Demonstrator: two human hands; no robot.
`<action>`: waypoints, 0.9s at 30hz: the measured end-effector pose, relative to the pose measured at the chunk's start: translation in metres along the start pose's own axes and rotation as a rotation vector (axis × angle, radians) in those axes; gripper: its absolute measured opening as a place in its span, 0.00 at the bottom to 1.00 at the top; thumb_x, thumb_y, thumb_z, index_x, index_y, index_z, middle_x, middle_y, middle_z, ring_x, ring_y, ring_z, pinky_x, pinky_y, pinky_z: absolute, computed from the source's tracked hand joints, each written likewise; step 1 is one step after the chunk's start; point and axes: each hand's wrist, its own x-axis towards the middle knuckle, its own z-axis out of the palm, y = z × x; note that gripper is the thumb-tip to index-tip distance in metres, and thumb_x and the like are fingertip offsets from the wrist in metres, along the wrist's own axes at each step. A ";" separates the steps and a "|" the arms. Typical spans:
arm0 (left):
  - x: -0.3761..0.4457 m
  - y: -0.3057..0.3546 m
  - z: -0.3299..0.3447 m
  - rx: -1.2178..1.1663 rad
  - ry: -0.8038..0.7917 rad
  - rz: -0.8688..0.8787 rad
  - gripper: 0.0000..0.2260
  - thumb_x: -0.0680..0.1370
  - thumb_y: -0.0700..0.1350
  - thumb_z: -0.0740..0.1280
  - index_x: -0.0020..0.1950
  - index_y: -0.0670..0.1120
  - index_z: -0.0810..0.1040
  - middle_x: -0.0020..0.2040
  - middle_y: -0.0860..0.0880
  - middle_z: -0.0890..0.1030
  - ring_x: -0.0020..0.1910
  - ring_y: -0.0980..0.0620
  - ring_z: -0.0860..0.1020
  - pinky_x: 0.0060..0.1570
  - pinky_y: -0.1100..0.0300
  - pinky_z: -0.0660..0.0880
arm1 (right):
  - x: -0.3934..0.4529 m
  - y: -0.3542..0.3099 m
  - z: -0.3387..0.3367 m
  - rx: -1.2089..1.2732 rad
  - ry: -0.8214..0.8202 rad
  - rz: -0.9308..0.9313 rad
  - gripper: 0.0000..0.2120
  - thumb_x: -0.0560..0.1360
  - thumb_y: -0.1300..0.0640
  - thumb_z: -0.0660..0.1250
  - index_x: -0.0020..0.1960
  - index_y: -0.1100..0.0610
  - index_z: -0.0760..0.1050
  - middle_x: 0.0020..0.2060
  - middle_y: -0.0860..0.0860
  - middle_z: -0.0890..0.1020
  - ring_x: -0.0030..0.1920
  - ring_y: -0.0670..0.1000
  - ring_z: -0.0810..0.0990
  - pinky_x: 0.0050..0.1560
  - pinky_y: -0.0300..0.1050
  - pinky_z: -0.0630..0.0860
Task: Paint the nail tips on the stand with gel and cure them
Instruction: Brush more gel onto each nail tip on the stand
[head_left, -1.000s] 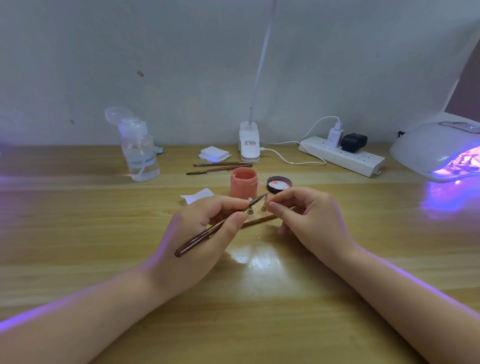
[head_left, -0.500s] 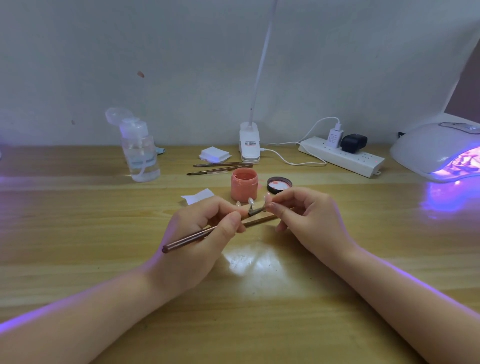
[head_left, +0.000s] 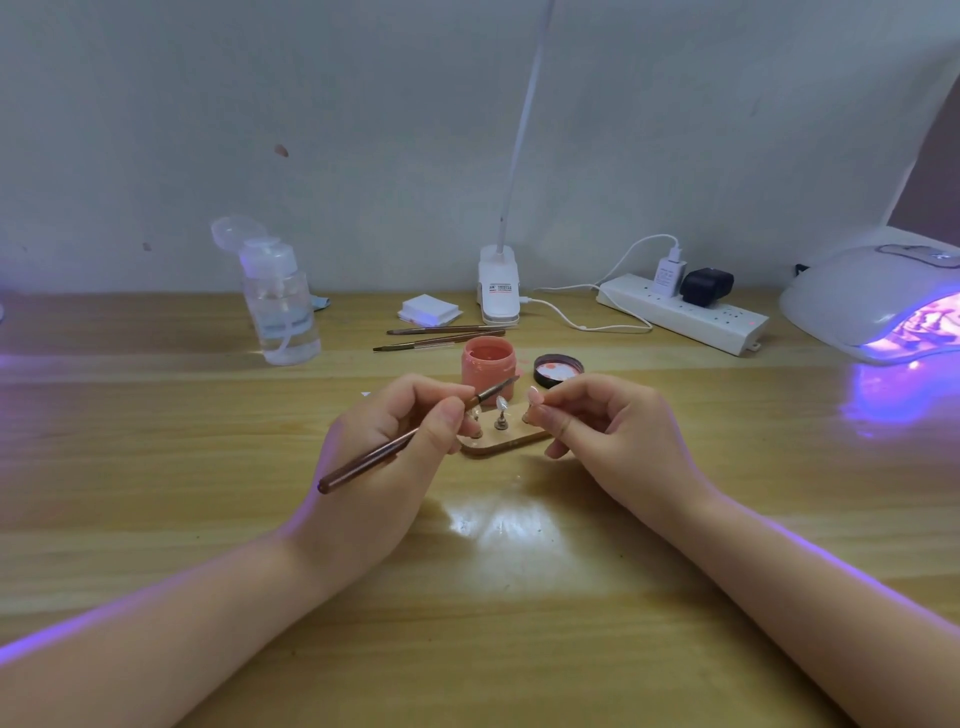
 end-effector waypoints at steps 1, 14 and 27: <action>-0.001 0.000 0.000 -0.001 -0.014 0.003 0.09 0.74 0.56 0.65 0.49 0.56 0.82 0.43 0.53 0.85 0.43 0.57 0.81 0.46 0.66 0.76 | 0.000 0.000 0.000 -0.004 0.006 0.002 0.02 0.72 0.61 0.74 0.44 0.56 0.83 0.39 0.54 0.85 0.32 0.51 0.83 0.42 0.52 0.80; 0.009 0.012 0.000 0.015 0.038 0.047 0.05 0.76 0.44 0.70 0.47 0.54 0.83 0.40 0.53 0.85 0.39 0.57 0.83 0.40 0.68 0.77 | -0.002 -0.001 0.003 -0.175 0.035 -0.069 0.02 0.72 0.59 0.75 0.43 0.54 0.83 0.34 0.48 0.84 0.33 0.50 0.81 0.40 0.49 0.79; 0.118 0.025 0.000 0.555 0.067 -0.172 0.11 0.73 0.44 0.65 0.42 0.37 0.81 0.39 0.39 0.83 0.36 0.44 0.78 0.38 0.49 0.74 | 0.008 -0.015 0.003 -0.409 -0.024 -0.269 0.05 0.70 0.57 0.74 0.37 0.52 0.80 0.28 0.39 0.78 0.27 0.46 0.71 0.32 0.37 0.66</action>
